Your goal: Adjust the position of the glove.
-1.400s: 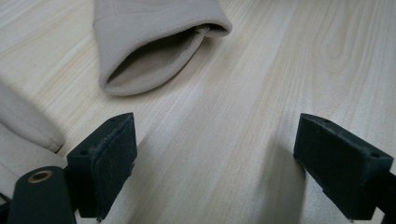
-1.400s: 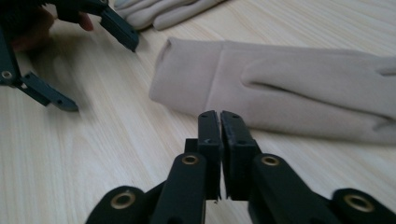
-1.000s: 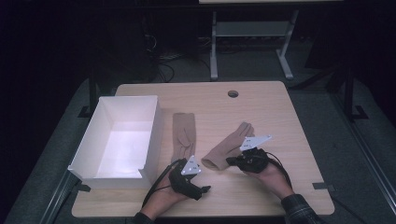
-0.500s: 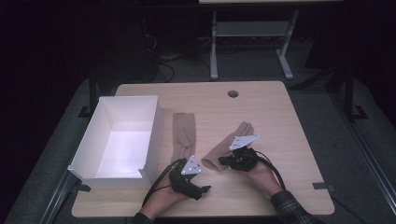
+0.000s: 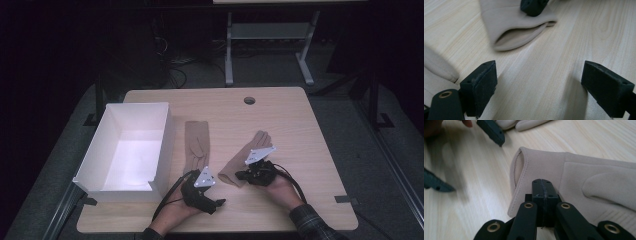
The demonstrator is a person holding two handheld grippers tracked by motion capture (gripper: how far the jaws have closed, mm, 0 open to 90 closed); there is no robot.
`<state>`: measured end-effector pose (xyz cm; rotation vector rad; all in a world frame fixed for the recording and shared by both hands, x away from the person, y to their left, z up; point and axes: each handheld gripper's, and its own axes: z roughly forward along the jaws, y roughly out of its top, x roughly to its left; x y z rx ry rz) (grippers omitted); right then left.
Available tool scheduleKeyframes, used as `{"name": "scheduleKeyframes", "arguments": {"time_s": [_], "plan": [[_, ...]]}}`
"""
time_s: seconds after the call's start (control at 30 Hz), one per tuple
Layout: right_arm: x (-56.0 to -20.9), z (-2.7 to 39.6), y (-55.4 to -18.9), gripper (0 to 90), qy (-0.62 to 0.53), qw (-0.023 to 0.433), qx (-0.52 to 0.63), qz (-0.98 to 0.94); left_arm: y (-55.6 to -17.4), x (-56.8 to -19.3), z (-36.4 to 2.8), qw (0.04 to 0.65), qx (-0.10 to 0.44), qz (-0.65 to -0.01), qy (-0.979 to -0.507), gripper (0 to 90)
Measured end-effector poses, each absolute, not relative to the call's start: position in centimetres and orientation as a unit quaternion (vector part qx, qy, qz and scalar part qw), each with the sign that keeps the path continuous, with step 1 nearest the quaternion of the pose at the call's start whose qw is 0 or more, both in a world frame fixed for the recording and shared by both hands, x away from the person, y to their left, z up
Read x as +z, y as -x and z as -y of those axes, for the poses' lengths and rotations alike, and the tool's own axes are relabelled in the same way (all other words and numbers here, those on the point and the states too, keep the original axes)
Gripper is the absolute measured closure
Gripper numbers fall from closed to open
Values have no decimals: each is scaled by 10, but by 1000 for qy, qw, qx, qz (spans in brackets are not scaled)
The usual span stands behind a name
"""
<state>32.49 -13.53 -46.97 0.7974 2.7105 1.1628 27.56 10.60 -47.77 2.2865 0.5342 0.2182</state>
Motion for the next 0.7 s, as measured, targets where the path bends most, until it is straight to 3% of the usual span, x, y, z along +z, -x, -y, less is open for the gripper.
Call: {"name": "scheduleKeyframes", "arguments": {"time_s": [0.7], "plan": [[-466,201,-294,900,-290,35,358,-887,-276,-478,-106,382,87,-207,-897,127]]}}
